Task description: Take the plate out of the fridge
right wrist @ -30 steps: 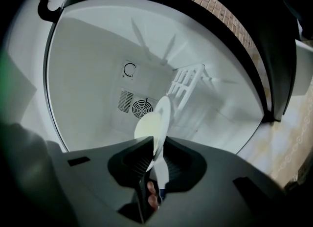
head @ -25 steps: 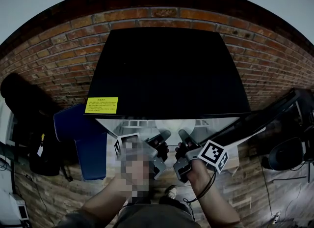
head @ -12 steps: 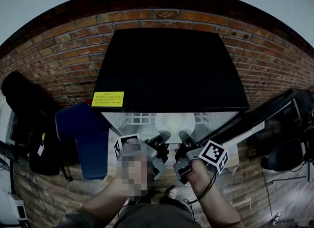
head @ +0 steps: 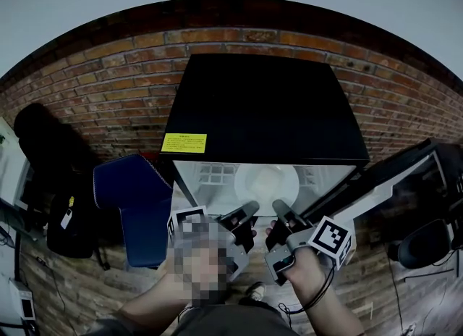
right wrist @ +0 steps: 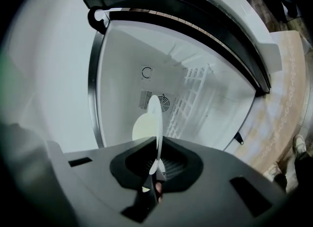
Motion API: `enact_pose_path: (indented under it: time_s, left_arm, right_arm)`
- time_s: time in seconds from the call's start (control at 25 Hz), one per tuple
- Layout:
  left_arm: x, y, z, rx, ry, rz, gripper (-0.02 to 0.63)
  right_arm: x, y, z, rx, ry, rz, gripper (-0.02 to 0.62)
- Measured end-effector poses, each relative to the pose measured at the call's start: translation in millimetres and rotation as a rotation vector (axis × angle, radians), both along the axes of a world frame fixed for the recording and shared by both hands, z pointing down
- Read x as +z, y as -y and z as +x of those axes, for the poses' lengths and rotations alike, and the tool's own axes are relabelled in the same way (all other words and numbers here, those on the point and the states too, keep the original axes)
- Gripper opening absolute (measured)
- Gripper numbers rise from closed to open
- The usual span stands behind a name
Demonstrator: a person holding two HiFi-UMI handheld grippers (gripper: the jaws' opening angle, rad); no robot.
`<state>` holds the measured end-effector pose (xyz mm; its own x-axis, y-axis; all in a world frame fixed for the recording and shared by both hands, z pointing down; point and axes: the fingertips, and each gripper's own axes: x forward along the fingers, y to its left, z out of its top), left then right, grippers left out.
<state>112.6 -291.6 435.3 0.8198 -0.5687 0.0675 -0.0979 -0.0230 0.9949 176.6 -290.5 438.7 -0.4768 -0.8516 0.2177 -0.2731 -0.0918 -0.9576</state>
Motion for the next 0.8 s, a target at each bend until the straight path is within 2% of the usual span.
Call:
enact_pose_path:
  time_s: [0.4,0.8]
  left_arm:
    - [-40,-42,-30,-0.026,-0.046,0.017,0.029]
    - [-36,-72,-68,-0.098,-0.035,0.022,0.031]
  right_arm:
    - [-36,-39,-31,-0.072,0.007,0.019,0.04]
    - [-39,-64,-67,-0.17,0.0,0.023,0.037]
